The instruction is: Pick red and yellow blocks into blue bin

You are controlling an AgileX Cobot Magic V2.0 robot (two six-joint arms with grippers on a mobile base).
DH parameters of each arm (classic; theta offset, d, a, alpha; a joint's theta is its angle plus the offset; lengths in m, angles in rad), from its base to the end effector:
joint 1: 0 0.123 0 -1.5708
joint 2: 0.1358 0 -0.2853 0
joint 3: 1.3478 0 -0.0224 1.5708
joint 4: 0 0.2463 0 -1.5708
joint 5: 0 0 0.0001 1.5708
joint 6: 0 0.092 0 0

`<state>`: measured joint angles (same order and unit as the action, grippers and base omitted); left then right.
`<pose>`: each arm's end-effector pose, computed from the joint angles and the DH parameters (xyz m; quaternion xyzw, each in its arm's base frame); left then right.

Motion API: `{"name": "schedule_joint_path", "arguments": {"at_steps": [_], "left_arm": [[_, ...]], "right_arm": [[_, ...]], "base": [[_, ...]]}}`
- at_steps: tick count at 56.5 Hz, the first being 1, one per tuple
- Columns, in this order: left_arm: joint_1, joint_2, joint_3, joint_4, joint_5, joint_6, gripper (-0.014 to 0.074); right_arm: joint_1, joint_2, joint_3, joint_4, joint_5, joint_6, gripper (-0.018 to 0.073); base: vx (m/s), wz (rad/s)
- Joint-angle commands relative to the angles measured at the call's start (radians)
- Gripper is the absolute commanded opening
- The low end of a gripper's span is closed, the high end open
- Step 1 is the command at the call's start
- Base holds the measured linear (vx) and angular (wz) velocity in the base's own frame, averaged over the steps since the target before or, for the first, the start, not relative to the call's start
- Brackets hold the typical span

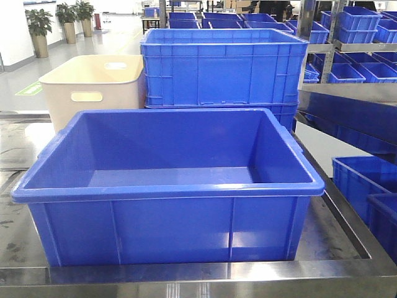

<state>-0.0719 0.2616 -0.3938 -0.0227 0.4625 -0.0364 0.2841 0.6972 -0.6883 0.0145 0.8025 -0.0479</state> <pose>0.0615 -0.0054 0.2867 0.0091 0.7875 -0.0436 0.6147 0.1156 0.0348 0.3147 -0.1482 0.8996 0.0552 0.4071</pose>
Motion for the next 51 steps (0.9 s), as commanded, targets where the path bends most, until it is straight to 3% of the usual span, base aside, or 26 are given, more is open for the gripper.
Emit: {"name": "schedule_joint_path", "arguments": {"at_steps": [1, 10, 28, 39, 51], "left_arm": [[0.03, -0.053, 0.055, -0.044, -0.213, 0.061, -0.0006], [0.058, -0.157, 0.208, -0.044, -0.392, 0.066, -0.0006], [0.065, -0.286, 0.402, -0.043, -0.531, 0.068, -0.0006], [0.062, -0.291, 0.403, -0.039, -0.525, 0.136, -0.0006], [0.07, -0.291, 0.403, -0.043, -0.525, 0.123, -0.0006]], "right_arm": [[-0.004, -0.004, -0.03, -0.003, -0.064, -0.009, -0.0014], [-0.004, -0.004, -0.03, -0.003, -0.064, -0.009, -0.0014], [-0.004, -0.004, -0.03, -0.003, -0.064, -0.009, -0.0014], [-0.004, -0.004, -0.03, -0.003, -0.064, -0.009, -0.0014], [-0.004, -0.004, -0.03, -0.003, -0.064, -0.009, -0.0014]], "base": [[0.0, 0.0], [0.0, 0.0], [0.0, 0.0], [0.0, 0.0], [0.0, 0.0]]}}
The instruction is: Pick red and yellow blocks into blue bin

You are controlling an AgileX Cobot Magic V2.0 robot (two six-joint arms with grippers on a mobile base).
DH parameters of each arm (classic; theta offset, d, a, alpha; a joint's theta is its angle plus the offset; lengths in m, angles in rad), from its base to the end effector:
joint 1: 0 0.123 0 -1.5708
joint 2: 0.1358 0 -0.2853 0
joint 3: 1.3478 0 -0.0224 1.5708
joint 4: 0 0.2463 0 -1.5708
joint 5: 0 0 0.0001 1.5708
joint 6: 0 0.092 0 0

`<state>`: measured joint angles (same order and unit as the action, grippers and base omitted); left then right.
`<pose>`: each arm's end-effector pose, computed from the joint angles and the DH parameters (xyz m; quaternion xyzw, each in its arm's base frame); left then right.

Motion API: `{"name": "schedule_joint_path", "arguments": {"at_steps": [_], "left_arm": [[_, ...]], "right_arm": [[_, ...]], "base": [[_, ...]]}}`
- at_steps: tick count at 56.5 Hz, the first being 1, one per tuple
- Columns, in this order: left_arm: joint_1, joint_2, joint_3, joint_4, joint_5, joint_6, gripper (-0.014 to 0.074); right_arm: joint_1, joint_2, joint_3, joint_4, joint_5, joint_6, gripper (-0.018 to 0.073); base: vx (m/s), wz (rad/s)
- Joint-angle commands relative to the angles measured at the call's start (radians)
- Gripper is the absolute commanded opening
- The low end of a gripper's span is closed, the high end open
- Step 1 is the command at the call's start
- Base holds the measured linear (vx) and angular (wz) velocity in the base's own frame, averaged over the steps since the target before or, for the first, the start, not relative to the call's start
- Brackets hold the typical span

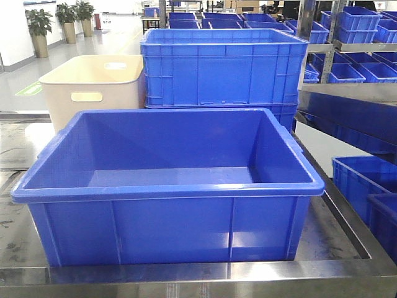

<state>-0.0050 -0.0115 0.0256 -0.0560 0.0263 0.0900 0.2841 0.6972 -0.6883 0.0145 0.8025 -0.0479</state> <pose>0.0528 -0.0004 0.2029 0.0140 0.6902 0.0100 0.7234 0.1156 0.0348 0.3147 -0.1482 0.8996 0.0552 0.4071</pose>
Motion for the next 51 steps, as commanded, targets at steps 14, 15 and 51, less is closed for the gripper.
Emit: {"name": "schedule_joint_path", "arguments": {"at_steps": [14, 15, 51], "left_arm": [[0.003, -0.017, -0.016, -0.01, -0.089, -0.004, -0.0006], [0.003, -0.017, -0.016, -0.01, -0.089, -0.004, -0.0006], [0.003, -0.017, -0.016, -0.01, -0.089, -0.004, -0.0006]], "right_arm": [[-0.004, -0.004, -0.03, -0.003, -0.063, -0.009, -0.0013], [-0.004, -0.004, -0.03, -0.003, -0.063, -0.009, -0.0013], [-0.004, -0.005, -0.03, -0.003, -0.063, -0.009, -0.0012]], "base": [[0.0, 0.0], [0.0, 0.0], [0.0, 0.0]]}}
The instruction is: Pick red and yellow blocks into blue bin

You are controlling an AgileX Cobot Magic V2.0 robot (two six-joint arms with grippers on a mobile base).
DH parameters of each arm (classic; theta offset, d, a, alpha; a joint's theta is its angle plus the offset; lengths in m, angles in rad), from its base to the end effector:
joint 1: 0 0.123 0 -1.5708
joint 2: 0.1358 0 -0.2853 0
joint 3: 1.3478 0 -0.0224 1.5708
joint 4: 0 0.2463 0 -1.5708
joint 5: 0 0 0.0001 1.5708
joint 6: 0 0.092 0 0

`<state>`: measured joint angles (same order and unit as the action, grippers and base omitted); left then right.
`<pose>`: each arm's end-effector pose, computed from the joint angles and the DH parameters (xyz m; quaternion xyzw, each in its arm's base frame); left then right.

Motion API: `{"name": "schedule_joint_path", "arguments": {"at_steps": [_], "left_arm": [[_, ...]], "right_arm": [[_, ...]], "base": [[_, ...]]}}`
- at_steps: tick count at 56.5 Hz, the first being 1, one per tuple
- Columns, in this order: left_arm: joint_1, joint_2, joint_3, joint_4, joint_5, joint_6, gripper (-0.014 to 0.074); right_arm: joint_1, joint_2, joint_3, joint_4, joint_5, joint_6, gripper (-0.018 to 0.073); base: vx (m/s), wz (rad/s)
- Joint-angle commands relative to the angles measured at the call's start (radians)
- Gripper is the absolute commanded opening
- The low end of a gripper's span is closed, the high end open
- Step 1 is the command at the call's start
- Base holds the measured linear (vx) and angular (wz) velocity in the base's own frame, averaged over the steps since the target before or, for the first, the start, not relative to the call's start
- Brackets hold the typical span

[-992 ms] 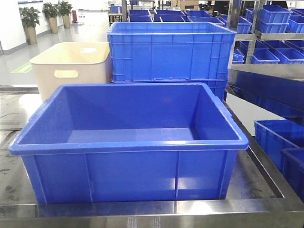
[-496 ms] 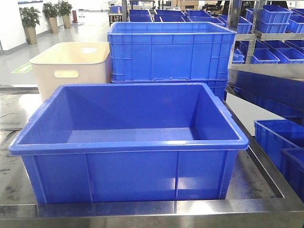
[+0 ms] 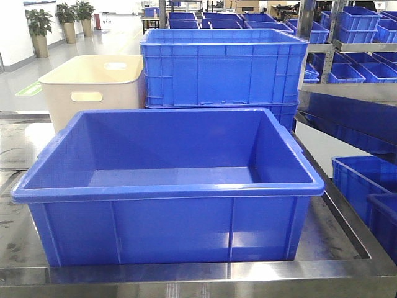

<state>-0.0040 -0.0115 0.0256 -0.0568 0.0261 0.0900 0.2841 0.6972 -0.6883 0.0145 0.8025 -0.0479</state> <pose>0.0528 -0.0004 0.2029 0.0134 0.6902 0.0101 0.7235 0.1156 0.0348 0.3147 -0.1482 0.8996 0.0552 0.4071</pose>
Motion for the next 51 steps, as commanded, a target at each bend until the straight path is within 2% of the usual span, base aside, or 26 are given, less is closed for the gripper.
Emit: {"name": "schedule_joint_path", "arguments": {"at_steps": [1, 5, 10, 17, 24, 32, 39, 51], "left_arm": [[0.002, -0.017, -0.016, -0.009, -0.088, -0.004, -0.0006], [0.002, -0.017, -0.016, -0.009, -0.088, -0.004, -0.0006], [0.002, -0.017, -0.016, -0.009, -0.088, -0.004, -0.0006], [0.002, -0.017, -0.016, -0.009, -0.088, -0.004, -0.0006], [0.002, -0.017, -0.016, -0.009, -0.088, -0.004, -0.0006], [0.002, -0.017, -0.016, -0.009, -0.088, -0.004, -0.0006], [0.002, -0.017, -0.016, -0.009, -0.088, -0.004, -0.0006], [0.002, -0.017, -0.016, -0.009, -0.088, -0.004, -0.0006]], "right_arm": [[-0.004, -0.008, -0.03, -0.003, -0.063, -0.009, -0.0011], [-0.022, -0.042, -0.027, -0.003, -0.06, -0.012, -0.0011], [-0.089, -0.125, 0.033, -0.005, -0.14, -0.028, -0.0011], [-0.203, -0.284, 0.206, -0.008, -0.368, -0.032, -0.0011], [-0.276, -0.425, 0.392, -0.006, -0.579, -0.033, -0.0011], [-0.284, -0.523, 0.571, -0.007, -0.759, -0.037, -0.0011], [-0.284, -0.588, 0.684, -0.007, -0.861, -0.036, -0.0011], [-0.283, -0.717, 0.726, -0.006, -0.872, -0.048, -0.0011]], "base": [[0.0, 0.0], [0.0, 0.0], [0.0, 0.0], [0.0, 0.0], [0.0, 0.0], [0.0, 0.0], [0.0, 0.0], [0.0, 0.0]]}}
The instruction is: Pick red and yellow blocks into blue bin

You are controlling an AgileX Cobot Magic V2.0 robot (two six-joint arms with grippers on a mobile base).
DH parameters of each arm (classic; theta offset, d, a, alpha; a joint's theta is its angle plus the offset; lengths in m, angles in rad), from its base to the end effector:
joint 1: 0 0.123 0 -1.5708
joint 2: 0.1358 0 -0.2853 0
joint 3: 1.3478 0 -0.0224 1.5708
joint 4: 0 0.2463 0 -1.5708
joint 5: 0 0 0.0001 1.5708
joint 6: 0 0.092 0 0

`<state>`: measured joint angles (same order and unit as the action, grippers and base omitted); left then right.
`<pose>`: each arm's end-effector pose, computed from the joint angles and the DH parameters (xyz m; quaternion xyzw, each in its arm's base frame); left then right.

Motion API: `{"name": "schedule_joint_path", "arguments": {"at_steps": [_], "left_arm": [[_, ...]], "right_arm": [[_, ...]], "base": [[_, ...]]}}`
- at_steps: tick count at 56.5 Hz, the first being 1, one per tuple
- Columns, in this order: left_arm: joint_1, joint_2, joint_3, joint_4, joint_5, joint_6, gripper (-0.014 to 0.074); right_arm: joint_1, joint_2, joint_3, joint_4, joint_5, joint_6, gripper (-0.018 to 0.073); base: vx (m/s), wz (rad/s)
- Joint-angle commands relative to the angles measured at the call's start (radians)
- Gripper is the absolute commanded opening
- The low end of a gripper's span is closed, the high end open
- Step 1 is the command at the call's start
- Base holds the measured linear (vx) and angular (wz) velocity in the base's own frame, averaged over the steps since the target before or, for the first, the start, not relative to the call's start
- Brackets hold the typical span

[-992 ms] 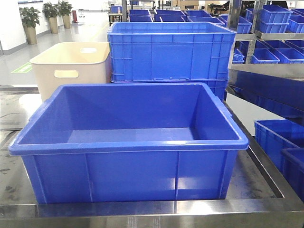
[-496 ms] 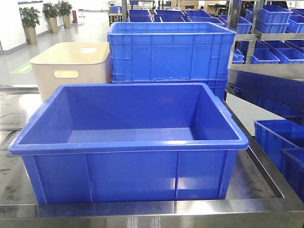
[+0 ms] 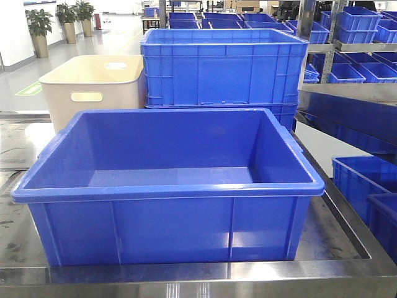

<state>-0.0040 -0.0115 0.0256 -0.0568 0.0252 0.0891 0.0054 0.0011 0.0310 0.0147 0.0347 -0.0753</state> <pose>0.0528 -0.0003 0.2030 0.0130 0.6898 0.0098 0.7238 0.0540 0.0003 0.1996 -0.0233 0.6995 -0.0195 0.7140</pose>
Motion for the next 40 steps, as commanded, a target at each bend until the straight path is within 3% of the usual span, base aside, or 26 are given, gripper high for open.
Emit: {"name": "schedule_joint_path", "arguments": {"at_steps": [1, 21, 33, 40], "left_arm": [[0.002, -0.017, -0.016, -0.009, -0.087, -0.003, -0.0006], [0.002, -0.016, -0.016, -0.009, -0.089, -0.003, -0.0006], [0.002, -0.016, -0.016, -0.009, -0.091, -0.003, -0.0006], [0.002, -0.016, -0.016, -0.009, -0.091, -0.003, -0.0006]], "right_arm": [[-0.004, -0.015, 0.007, -0.006, -0.107, -0.024, -0.0011], [-0.005, -0.024, 0.007, -0.005, -0.128, -0.018, -0.0011], [-0.003, -0.024, 0.007, -0.088, -0.147, 0.115, -0.0011], [-0.003, -0.025, 0.007, -0.082, -0.147, 0.116, -0.0011]], "base": [[0.0, 0.0], [0.0, 0.0], [0.0, 0.0], [0.0, 0.0]]}}
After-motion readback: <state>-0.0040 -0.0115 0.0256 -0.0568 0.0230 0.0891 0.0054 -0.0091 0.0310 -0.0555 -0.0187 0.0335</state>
